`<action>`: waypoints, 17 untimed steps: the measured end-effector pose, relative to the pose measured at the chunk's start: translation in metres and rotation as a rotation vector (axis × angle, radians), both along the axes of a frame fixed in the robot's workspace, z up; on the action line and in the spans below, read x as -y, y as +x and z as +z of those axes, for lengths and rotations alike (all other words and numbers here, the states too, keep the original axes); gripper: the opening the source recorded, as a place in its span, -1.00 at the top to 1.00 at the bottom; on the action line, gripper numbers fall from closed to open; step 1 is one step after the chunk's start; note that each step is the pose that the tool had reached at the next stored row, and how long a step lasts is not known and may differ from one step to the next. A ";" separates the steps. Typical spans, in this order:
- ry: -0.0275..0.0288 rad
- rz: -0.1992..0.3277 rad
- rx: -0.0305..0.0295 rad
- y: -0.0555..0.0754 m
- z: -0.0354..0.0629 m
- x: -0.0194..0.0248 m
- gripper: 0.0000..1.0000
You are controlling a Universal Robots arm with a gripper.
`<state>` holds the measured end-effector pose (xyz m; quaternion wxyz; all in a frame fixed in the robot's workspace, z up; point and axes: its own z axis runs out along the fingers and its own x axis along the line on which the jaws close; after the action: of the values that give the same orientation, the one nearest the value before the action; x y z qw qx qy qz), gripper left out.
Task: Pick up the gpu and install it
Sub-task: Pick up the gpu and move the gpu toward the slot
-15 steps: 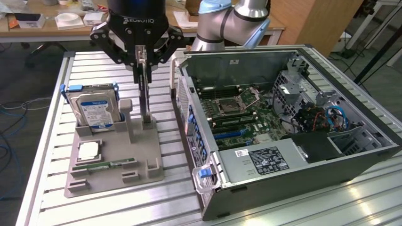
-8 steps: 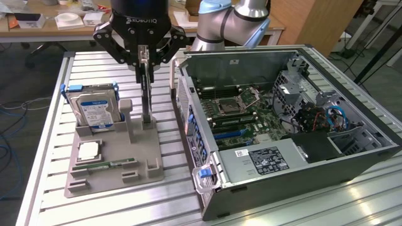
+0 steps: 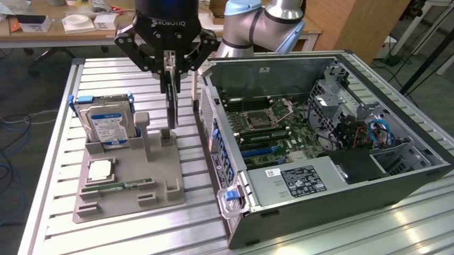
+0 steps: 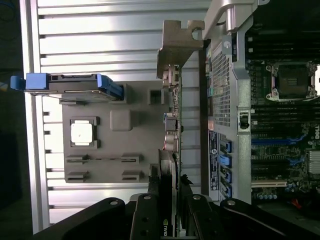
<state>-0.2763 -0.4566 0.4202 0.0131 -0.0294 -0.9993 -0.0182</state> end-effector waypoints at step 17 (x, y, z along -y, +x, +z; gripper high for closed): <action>0.0000 0.000 0.0000 0.018 0.0000 0.0000 0.47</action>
<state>-0.2587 -0.4566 0.4201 0.0131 -0.0294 -0.9993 -0.0182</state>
